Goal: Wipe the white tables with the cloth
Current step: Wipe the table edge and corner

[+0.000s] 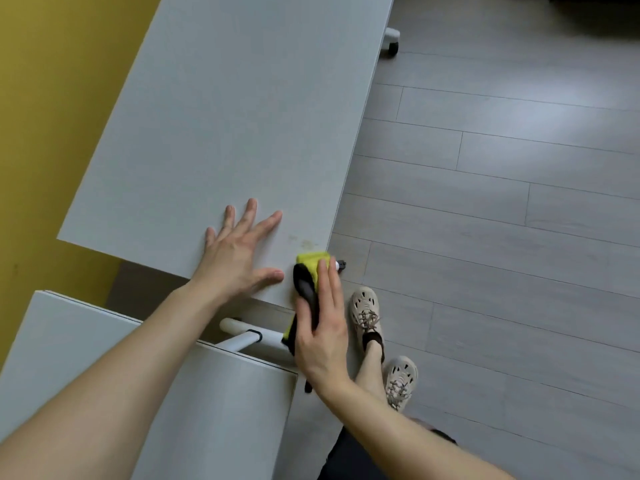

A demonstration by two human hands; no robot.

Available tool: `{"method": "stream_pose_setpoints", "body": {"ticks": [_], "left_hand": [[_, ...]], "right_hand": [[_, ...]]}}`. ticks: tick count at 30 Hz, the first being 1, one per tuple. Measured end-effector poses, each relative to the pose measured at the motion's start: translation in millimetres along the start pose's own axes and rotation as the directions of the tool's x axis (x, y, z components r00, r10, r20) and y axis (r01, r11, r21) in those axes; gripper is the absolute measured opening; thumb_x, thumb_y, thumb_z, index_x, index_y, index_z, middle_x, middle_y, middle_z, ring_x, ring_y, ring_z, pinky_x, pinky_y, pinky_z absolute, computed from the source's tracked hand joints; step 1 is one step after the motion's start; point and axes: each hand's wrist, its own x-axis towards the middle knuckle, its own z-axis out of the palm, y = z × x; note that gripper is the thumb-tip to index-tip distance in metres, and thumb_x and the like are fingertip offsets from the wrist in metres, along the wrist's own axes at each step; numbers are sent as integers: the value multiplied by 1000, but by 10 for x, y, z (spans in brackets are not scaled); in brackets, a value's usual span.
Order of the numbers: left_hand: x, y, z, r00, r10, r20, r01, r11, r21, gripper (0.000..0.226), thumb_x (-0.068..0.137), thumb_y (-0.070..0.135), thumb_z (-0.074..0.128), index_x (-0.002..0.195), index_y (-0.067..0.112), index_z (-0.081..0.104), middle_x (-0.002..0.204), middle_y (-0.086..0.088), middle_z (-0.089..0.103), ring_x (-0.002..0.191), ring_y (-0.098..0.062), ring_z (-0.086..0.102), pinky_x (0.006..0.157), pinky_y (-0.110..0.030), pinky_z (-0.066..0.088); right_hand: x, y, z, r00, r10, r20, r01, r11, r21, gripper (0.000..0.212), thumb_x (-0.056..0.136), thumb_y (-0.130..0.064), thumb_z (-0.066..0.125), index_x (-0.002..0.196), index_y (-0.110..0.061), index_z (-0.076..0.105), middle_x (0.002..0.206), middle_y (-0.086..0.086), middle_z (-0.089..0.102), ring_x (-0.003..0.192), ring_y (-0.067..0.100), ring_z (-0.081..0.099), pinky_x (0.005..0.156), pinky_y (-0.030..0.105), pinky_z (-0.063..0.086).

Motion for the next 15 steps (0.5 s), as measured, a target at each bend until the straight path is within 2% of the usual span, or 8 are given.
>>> {"method": "stream_pose_setpoints", "body": {"ticks": [3, 5, 6, 8, 11, 15], "left_hand": [[11, 15, 2, 1000, -14, 4, 14, 1000, -11, 110, 85, 57, 85, 168, 57, 12, 182, 8, -11, 168, -32, -12, 132, -68, 5], [14, 10, 4, 1000, -16, 12, 16, 1000, -13, 110, 86, 58, 84, 168, 57, 11, 182, 9, -13, 168, -32, -14, 132, -68, 3], [16, 2, 9, 1000, -17, 13, 17, 1000, -14, 110, 86, 58, 83, 168, 57, 10, 182, 9, -13, 168, -32, -14, 132, -67, 3], [23, -4, 12, 1000, -18, 17, 18, 1000, -11, 109, 87, 57, 83, 168, 57, 10, 182, 8, -14, 167, -32, -15, 132, -67, 2], [24, 1, 25, 1000, -19, 13, 20, 1000, -16, 110, 87, 57, 83, 168, 58, 9, 182, 9, -14, 167, -32, -17, 132, -68, 1], [23, 9, 40, 1000, -25, 14, 25, 1000, 0, 109, 88, 58, 82, 168, 58, 7, 181, 10, -16, 167, -30, -18, 132, -68, 1]], "right_hand": [[943, -30, 19, 998, -2, -66, 1, 1000, -13, 67, 105, -17, 53, 169, -17, 35, 178, 2, 29, 161, -1, 22, 125, 10, 15], [1677, -107, 2, 990, 7, -143, -11, 1000, -25, 68, 103, -15, 52, 169, -17, 36, 177, 5, 31, 161, 9, 27, 119, 1, 10], [1965, -129, -23, 986, 3, -169, -9, 999, -34, 68, 104, -15, 52, 170, -18, 35, 177, 6, 31, 162, 14, 28, 117, -1, 9], [2227, -120, -44, 984, 7, -179, -14, 999, -43, 68, 106, -15, 51, 171, -19, 32, 178, 5, 29, 162, 19, 27, 119, 5, 11], [1611, -80, 63, 986, -1, -170, -3, 1000, -22, 67, 107, -21, 50, 171, -17, 30, 179, 4, 25, 165, 16, 23, 132, 26, 18], [-38, 11, 120, 999, 25, -37, -25, 1000, -3, 70, 112, -14, 56, 173, -25, 22, 182, -10, 13, 166, 5, 15, 133, 30, 18]]}}
